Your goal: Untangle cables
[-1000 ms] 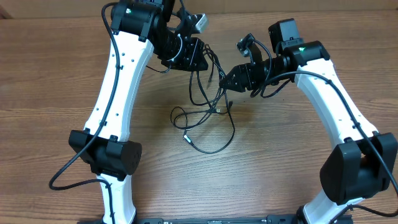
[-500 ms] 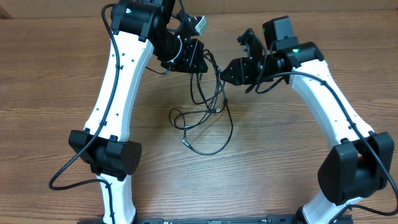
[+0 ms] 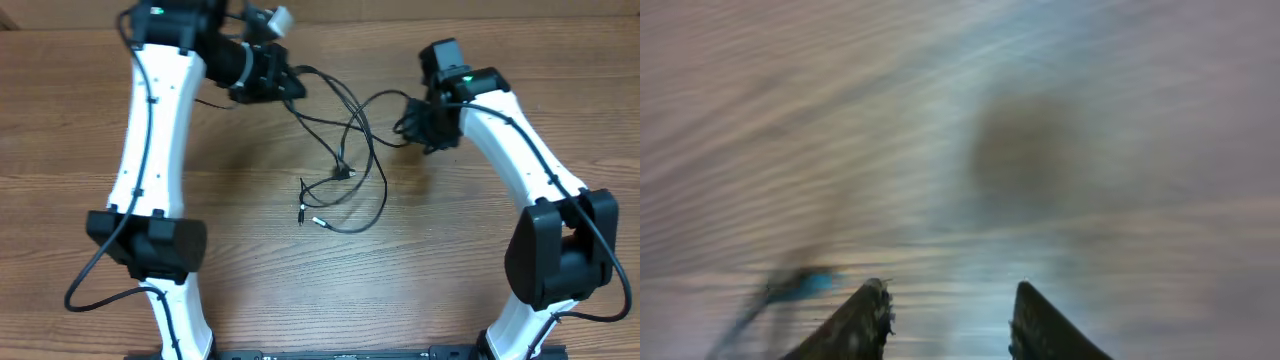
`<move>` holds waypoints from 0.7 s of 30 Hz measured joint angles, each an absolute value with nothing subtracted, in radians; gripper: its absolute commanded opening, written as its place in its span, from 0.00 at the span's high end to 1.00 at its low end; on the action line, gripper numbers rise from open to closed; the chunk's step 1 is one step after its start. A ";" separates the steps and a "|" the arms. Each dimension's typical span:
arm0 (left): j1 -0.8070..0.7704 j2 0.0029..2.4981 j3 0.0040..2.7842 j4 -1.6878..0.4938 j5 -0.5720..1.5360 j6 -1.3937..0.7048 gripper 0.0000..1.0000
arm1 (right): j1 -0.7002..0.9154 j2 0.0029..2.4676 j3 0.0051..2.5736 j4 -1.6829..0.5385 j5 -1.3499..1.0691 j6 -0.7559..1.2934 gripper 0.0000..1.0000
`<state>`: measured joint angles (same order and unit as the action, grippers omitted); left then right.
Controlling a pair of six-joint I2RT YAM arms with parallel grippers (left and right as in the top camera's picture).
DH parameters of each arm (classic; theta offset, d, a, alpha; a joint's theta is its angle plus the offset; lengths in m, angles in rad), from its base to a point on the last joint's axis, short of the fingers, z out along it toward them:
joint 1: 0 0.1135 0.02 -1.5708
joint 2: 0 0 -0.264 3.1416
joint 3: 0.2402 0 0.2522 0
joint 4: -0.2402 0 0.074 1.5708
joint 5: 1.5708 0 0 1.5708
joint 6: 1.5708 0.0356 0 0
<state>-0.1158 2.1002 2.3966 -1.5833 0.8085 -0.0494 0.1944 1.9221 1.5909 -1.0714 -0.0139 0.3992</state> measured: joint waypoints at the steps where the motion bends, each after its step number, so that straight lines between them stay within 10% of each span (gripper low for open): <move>1: -0.088 2.100 2.397 -1.583 0.812 -0.049 0.96 | 0.175 1.922 1.591 -1.093 0.002 0.403 0.62; 15: 0.027 2.100 2.397 -1.578 0.805 -0.048 0.96 | -0.043 1.924 1.582 -1.220 0.011 0.332 0.58; 21: -0.097 2.100 2.397 -1.575 0.603 -0.049 0.83 | -0.046 1.924 1.582 -1.210 -0.121 0.273 0.40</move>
